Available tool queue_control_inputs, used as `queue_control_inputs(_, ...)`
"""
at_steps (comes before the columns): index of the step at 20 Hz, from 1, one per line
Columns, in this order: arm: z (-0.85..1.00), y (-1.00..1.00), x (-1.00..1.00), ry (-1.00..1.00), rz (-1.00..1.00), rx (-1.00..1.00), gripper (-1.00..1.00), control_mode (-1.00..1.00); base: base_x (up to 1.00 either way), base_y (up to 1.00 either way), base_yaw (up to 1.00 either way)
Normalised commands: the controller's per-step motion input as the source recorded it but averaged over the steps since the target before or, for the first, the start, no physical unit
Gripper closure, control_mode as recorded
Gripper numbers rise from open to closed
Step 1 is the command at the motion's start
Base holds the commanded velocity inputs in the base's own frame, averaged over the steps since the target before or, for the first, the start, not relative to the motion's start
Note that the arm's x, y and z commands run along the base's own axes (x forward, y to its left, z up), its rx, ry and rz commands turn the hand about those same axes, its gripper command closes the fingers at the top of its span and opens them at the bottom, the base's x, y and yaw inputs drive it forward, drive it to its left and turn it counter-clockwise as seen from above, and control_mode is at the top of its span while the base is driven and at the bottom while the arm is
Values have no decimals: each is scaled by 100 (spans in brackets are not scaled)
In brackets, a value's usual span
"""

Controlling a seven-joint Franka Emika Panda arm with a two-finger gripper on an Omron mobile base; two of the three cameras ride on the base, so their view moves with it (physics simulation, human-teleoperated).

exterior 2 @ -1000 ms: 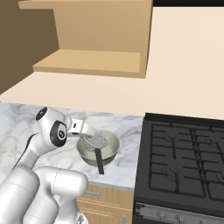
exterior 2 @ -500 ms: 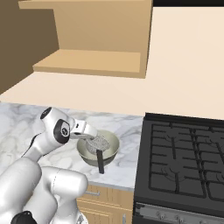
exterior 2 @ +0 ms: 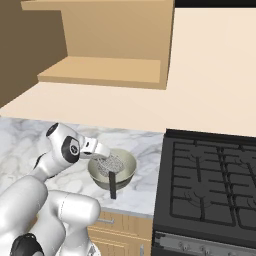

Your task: Open the cabinet and setup a tea strainer by placing it in the bowl upright.

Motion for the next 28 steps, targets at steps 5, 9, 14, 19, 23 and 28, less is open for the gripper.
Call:
queue_control_inputs(5, -10, 0, 0, 0, 0, 0, -100, -100, 0, 0, 0)
queue_control_inputs(9, -7, 0, 0, 0, 0, 0, -100, -100, 0, 0, 0)
queue_control_inputs(14, -7, 0, 0, 0, 0, 0, -100, -100, 0, 0, 0)
queue_control_inputs(19, -3, 0, 0, 0, 0, 0, -100, -100, 0, 0, 0)
queue_control_inputs(23, 11, 0, -5, 0, 0, 0, -100, -100, 0, 0, 0)
queue_control_inputs(28, 56, 1, -11, 10, 0, -1, -100, -100, 0, 0, 0)
